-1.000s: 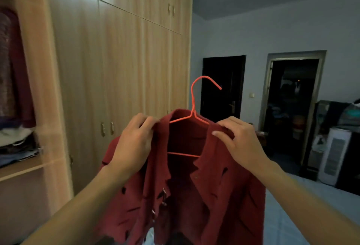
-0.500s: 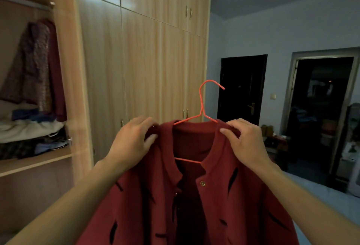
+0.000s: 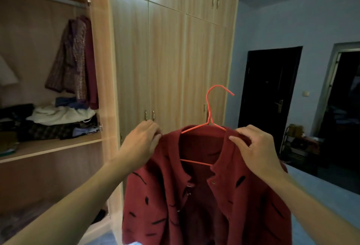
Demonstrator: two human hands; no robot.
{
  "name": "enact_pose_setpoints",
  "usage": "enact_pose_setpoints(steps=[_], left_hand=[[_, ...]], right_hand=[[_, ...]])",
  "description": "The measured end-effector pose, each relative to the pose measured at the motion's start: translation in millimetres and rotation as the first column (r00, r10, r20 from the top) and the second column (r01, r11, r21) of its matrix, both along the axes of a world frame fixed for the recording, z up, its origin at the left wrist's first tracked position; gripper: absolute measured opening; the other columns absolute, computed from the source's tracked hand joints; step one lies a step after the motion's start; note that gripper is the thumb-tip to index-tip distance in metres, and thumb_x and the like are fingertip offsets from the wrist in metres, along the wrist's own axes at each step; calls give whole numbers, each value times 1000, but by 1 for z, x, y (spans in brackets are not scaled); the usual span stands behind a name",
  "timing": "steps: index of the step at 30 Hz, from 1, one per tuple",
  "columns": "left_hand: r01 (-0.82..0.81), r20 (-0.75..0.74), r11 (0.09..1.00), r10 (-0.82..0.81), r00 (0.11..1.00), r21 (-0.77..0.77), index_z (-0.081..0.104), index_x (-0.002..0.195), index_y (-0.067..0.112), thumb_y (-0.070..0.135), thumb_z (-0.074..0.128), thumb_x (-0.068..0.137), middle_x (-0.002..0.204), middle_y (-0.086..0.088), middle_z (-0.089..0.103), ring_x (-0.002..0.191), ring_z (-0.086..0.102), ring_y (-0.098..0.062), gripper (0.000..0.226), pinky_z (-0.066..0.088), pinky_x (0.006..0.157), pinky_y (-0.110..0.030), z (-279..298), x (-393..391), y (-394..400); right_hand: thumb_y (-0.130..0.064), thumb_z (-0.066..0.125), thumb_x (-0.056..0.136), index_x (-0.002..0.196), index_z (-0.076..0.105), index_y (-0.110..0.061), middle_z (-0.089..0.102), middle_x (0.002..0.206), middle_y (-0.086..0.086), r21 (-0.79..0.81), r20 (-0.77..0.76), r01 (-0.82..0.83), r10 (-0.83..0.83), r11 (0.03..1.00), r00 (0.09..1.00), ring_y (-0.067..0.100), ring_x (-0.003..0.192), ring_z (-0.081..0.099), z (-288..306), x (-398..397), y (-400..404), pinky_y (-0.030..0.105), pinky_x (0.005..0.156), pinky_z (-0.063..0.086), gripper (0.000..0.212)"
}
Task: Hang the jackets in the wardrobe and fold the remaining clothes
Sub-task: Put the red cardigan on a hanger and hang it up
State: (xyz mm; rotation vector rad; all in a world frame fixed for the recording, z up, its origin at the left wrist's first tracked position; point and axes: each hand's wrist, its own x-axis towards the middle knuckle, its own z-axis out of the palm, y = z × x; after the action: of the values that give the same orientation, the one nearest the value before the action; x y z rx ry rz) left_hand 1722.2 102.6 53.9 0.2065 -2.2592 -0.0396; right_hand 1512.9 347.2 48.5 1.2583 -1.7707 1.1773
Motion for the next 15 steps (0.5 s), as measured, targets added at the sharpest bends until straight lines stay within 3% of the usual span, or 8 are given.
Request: enact_pose_setpoints(steps=[5,9,12,15], left_hand=[[11,-98,995,-1,995,99,54,93,14,18,51,99,93,4,50,78,53,-18,8,44,71,-35,0,-14,31],[8,-133,994,6,991,106,57,95,10,14,51,98,94,-1,53,80,54,-21,8,45,72,-37,4,-24,43],[-91,-31,993,94,995,73,60,96,12,17,53,97,97,-1,56,90,52,-21,8,46,79,-38,11,-23,22],[8,159,980,-41,986,200,61,91,17,13,56,96,88,8,58,86,56,-10,8,42,79,-31,22,-18,1]], right_hand=[[-13,76,84,89,73,-12,59,78,-8,47,-61,-2,5,999,998,4,70,57,-10,13,-8,11,71,43,6],[-14,75,85,90,74,-14,62,80,-10,-18,-17,-68,68,998,998,4,75,62,-12,17,-4,13,68,47,6],[-16,74,84,92,75,-12,65,82,-7,-68,-19,-115,113,991,993,4,76,63,-14,11,6,14,70,48,10],[-18,73,83,92,75,-10,65,80,-4,-77,-40,-131,128,988,991,5,75,63,-17,7,10,15,71,48,12]])
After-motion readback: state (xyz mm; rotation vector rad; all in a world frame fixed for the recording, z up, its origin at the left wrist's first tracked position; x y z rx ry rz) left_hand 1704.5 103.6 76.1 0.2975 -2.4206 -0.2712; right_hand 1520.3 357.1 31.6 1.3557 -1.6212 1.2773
